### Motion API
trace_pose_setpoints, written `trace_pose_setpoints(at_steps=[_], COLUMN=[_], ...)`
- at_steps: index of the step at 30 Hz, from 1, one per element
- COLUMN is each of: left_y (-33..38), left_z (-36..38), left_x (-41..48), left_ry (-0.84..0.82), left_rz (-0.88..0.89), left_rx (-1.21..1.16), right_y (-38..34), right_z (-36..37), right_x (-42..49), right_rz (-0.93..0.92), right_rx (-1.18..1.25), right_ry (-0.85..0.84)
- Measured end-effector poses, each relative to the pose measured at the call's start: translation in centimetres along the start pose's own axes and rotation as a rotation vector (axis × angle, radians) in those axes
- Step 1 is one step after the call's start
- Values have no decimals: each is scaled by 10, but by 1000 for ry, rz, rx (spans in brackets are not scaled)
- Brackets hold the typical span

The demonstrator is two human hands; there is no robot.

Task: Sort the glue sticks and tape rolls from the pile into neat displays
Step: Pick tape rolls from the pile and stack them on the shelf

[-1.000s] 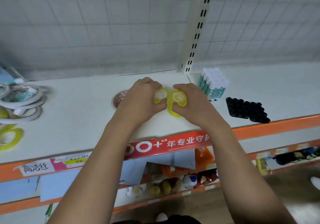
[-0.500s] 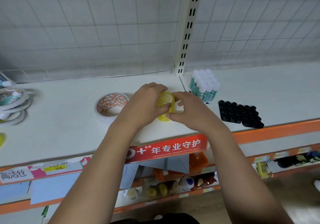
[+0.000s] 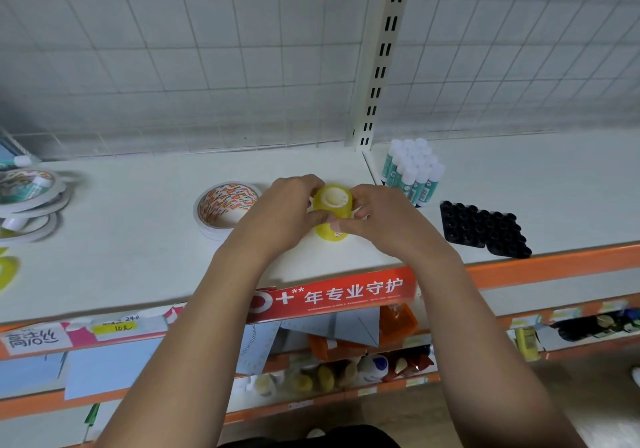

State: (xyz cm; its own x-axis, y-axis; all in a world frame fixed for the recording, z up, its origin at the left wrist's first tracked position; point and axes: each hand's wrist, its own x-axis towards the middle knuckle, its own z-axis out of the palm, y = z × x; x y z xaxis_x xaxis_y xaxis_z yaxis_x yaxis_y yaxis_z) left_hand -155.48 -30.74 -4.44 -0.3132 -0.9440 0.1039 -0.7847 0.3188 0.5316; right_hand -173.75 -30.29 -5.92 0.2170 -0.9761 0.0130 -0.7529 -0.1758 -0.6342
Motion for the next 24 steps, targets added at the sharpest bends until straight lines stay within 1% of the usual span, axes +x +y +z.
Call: trace_pose_setpoints(at_steps=[7,12,16,19,21,24], left_y=[1,1,-4,-10,-18,-40], left_z=[-1,-8,-24,-43,-57,-77], left_x=[0,-6,-20,-37,-50,-74], left_ry=[-17,-63,-1,80,142,217], left_rz=[-54,-61,18,18,0,-47], left_rx=[-77,-11,119,159,174,250], right_y=[-3,-10,-29,-54,-74,-109], right_z=[-1,-9,-18,-12,0,27], right_x=[-1,-12,-22,-21,-16,-6], right_rz=[39,66,-37,-133,-193,-288], right_rx=[-15,-88,-194,-205,-204,-209], right_ry=[-15,-13,98,150,138,75])
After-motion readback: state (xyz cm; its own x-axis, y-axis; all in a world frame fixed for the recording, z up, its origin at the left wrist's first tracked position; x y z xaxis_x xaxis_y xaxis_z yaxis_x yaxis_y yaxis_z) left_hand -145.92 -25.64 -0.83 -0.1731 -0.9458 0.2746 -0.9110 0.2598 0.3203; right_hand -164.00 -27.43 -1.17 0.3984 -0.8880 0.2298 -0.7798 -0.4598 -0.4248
